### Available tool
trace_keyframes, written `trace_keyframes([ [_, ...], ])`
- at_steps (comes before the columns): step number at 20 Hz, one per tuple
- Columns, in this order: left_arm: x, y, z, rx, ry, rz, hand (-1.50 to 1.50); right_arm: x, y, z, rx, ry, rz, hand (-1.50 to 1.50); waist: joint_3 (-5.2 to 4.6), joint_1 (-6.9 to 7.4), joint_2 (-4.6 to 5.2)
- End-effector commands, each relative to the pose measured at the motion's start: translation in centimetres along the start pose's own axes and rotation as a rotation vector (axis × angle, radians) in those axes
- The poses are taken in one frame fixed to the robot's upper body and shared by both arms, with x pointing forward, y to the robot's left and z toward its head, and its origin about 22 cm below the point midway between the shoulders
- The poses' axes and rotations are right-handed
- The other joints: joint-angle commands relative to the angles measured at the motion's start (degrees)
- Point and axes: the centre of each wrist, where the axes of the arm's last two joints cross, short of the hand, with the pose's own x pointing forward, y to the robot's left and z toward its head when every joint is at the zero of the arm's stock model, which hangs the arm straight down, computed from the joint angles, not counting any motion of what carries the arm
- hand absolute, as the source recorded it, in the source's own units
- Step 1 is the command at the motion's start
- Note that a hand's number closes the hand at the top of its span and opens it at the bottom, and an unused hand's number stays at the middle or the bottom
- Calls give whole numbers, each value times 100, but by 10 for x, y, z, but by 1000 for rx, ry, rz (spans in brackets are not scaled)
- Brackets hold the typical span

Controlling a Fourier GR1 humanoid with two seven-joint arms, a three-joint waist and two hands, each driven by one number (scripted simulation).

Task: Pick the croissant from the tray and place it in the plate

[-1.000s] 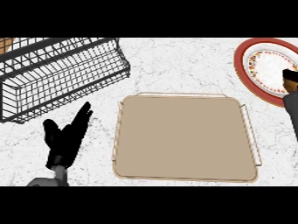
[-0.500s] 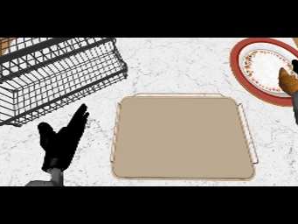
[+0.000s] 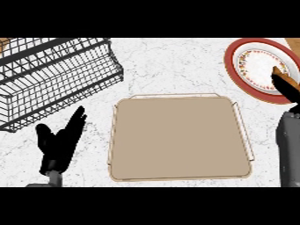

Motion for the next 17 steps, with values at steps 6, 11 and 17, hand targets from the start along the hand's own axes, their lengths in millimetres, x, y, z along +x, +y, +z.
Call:
trace_keyframes([
  [6,-11,-2,-2,-10,44,2,0,-30,-35,45,127,-11,66,-150,-39,-31,6],
  [11,7,5,-3,-6,54,5,0,-26,-38,75,136,9,86,-150,-37,-7,11],
  [17,-6,-11,9,-2,49,6,0,-32,-67,108,145,23,84,-150,-37,-10,7],
])
